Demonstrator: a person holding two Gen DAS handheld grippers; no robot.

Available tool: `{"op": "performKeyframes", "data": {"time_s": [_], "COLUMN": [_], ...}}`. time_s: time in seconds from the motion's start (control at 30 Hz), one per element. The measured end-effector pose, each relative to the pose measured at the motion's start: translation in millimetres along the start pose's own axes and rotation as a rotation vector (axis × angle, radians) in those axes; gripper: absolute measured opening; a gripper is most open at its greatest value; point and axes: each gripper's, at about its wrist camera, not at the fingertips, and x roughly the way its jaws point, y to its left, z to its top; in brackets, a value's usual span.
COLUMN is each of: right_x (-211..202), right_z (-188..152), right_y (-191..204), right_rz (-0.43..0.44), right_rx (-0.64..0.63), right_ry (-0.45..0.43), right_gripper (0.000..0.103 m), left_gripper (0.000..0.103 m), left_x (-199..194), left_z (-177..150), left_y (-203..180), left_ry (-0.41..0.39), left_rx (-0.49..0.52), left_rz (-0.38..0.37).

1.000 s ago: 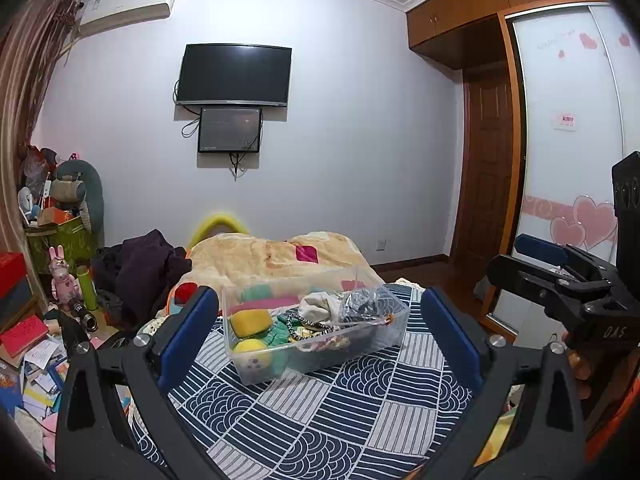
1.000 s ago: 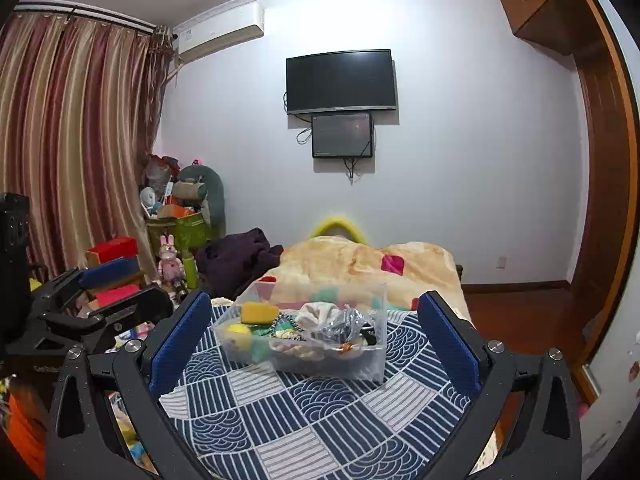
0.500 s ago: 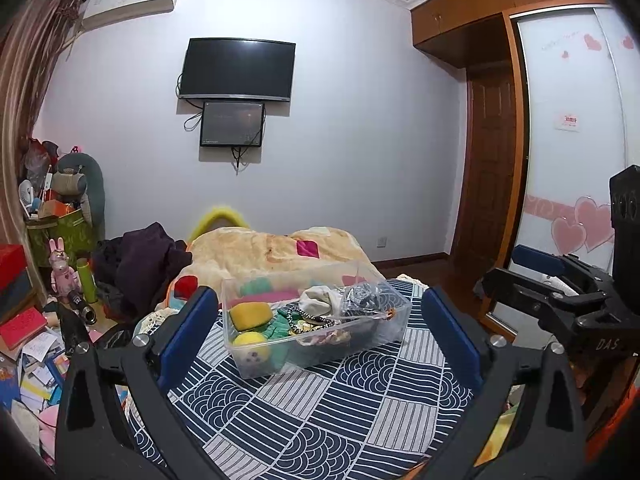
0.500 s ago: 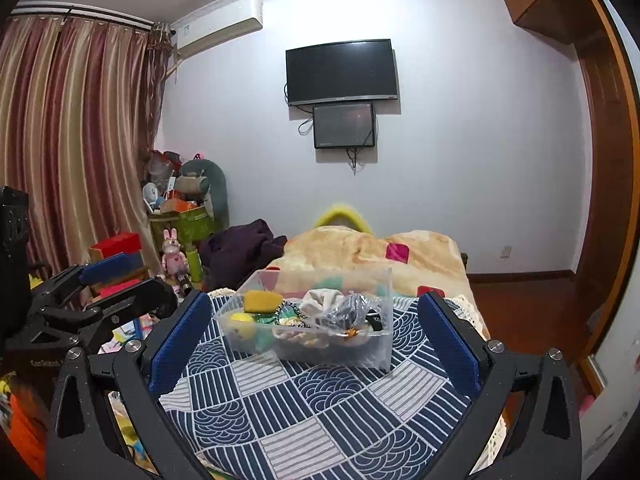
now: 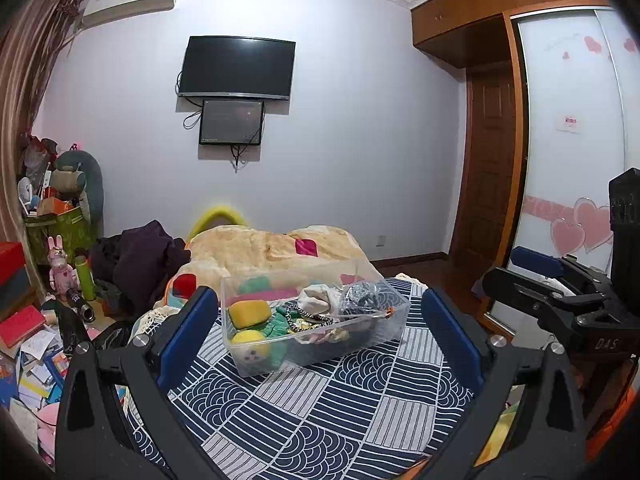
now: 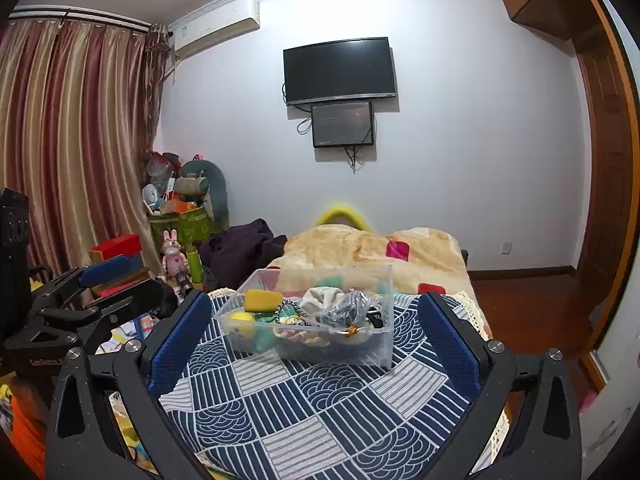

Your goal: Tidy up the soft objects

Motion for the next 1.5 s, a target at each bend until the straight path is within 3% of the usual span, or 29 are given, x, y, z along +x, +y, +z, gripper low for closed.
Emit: {"op": "performKeyframes", "data": {"time_s": [1.5], "right_x": [-3.3], "right_z": [2.7], "right_y": [2.3], "right_rz": [-0.001], "right_rx": [0.005], "right_ry": [0.003], "right_gripper": [0.103], "left_gripper": [0.103], "left_x": [-4.4], "left_z": [3.4], "left_y": [-1.1], "left_ry": [0.003], "left_rx": [-0.013], "left_rz": [-0.008]}}
